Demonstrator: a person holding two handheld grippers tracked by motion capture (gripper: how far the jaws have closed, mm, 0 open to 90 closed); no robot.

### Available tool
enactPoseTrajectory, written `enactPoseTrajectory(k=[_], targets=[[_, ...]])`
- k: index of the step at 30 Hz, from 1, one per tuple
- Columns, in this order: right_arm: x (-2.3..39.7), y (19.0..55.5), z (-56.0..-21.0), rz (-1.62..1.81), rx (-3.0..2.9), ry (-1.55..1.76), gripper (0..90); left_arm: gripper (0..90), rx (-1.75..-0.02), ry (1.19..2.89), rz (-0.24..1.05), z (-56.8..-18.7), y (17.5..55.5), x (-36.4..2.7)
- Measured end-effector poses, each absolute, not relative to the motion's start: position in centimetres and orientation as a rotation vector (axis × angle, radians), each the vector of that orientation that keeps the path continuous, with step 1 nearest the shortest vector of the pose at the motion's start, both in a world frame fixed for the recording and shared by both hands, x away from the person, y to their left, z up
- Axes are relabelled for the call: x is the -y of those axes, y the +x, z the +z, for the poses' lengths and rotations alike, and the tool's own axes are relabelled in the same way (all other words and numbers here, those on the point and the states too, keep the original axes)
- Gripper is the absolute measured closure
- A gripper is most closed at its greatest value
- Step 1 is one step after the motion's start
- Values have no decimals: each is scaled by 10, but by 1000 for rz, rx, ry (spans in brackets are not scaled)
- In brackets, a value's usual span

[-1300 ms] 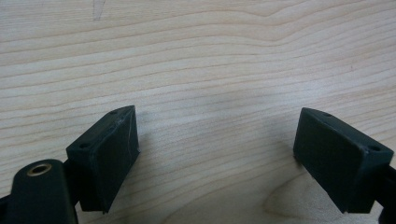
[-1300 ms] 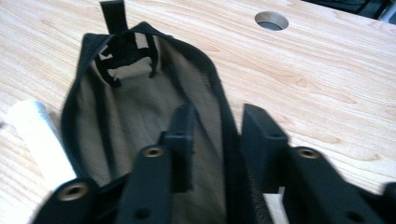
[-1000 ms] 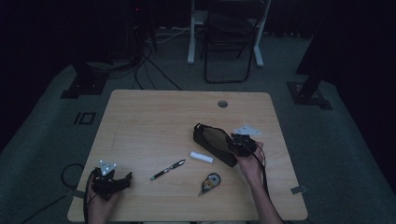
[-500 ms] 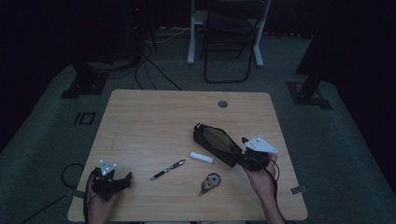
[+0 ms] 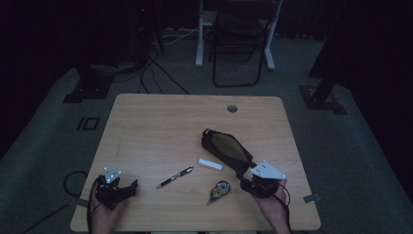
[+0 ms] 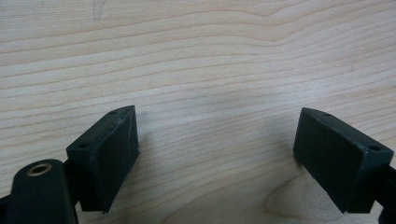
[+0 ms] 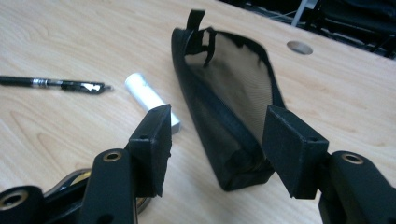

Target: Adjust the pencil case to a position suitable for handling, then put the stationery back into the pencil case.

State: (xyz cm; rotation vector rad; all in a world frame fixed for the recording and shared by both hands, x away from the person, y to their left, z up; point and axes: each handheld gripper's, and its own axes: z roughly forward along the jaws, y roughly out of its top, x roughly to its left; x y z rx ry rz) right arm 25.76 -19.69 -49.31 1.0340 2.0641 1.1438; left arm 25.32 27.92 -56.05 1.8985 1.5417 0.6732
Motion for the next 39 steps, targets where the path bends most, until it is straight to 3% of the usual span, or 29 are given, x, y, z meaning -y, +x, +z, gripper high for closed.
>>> enactPoseTrajectory(k=[22, 39], targets=[[182, 240, -519, 1157, -2182, 959, 389, 144, -1537, 1900, 674, -561, 251, -279], [176, 231, -532, 1122, -2300, 851, 192, 144, -1537, 1900, 673, -561, 251, -279]])
